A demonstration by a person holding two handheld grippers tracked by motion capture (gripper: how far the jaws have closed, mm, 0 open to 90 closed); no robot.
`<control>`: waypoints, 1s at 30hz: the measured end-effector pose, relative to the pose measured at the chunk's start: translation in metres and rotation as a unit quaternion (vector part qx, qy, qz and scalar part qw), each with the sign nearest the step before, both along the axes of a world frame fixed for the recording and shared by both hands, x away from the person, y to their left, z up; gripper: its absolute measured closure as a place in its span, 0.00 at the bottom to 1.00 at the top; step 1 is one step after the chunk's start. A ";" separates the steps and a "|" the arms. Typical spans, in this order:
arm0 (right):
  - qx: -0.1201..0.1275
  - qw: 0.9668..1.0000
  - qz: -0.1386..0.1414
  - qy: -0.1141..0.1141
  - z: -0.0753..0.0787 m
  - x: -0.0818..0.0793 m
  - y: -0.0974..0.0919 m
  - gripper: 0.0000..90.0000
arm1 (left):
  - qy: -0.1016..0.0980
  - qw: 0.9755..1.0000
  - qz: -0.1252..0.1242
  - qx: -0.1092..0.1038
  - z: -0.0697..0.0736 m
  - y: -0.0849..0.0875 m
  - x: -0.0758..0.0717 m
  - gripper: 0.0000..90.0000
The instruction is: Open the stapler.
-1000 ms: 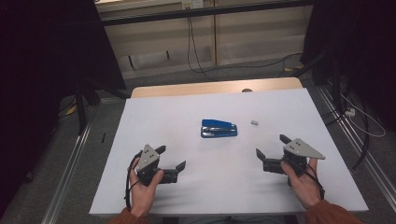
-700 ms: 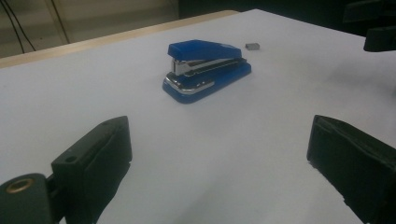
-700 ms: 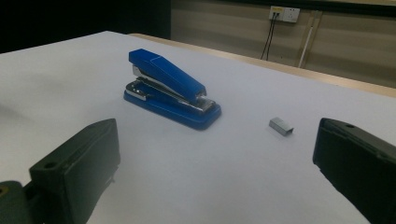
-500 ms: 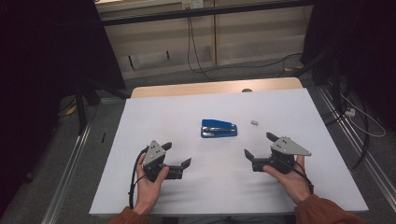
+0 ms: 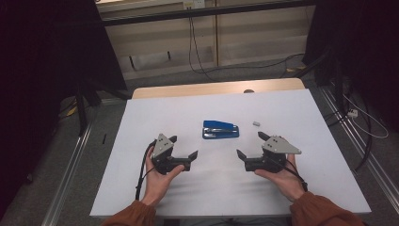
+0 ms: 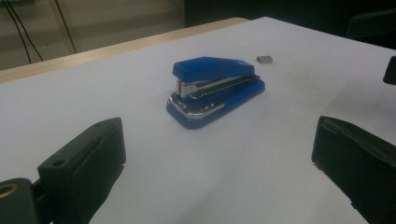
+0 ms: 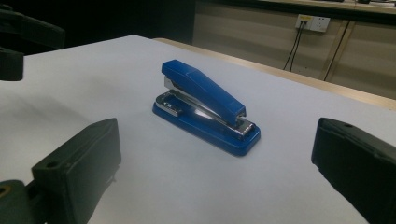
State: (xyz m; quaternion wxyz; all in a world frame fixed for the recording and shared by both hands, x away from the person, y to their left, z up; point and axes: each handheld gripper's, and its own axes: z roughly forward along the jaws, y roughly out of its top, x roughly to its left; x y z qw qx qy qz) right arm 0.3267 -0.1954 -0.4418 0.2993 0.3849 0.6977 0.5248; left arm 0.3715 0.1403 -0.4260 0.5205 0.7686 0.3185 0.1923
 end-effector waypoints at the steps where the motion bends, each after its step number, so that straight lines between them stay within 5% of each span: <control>1: 0.002 1.000 0.001 -0.001 0.000 0.001 0.001 0.02 | -0.001 1.000 -0.001 0.003 0.000 -0.002 0.001 0.03; 15: 0.018 1.000 0.017 0.002 0.006 0.022 0.009 0.12 | -0.021 0.999 -0.017 0.027 0.003 -0.026 0.025 0.04; 17: 0.018 1.000 0.020 0.005 0.006 0.027 0.012 0.11 | -0.016 1.000 -0.019 0.016 0.003 -0.030 0.028 0.04; 30: 0.022 0.999 0.022 0.006 0.007 0.048 0.024 0.13 | -0.018 0.999 -0.017 0.025 0.001 -0.045 0.057 0.06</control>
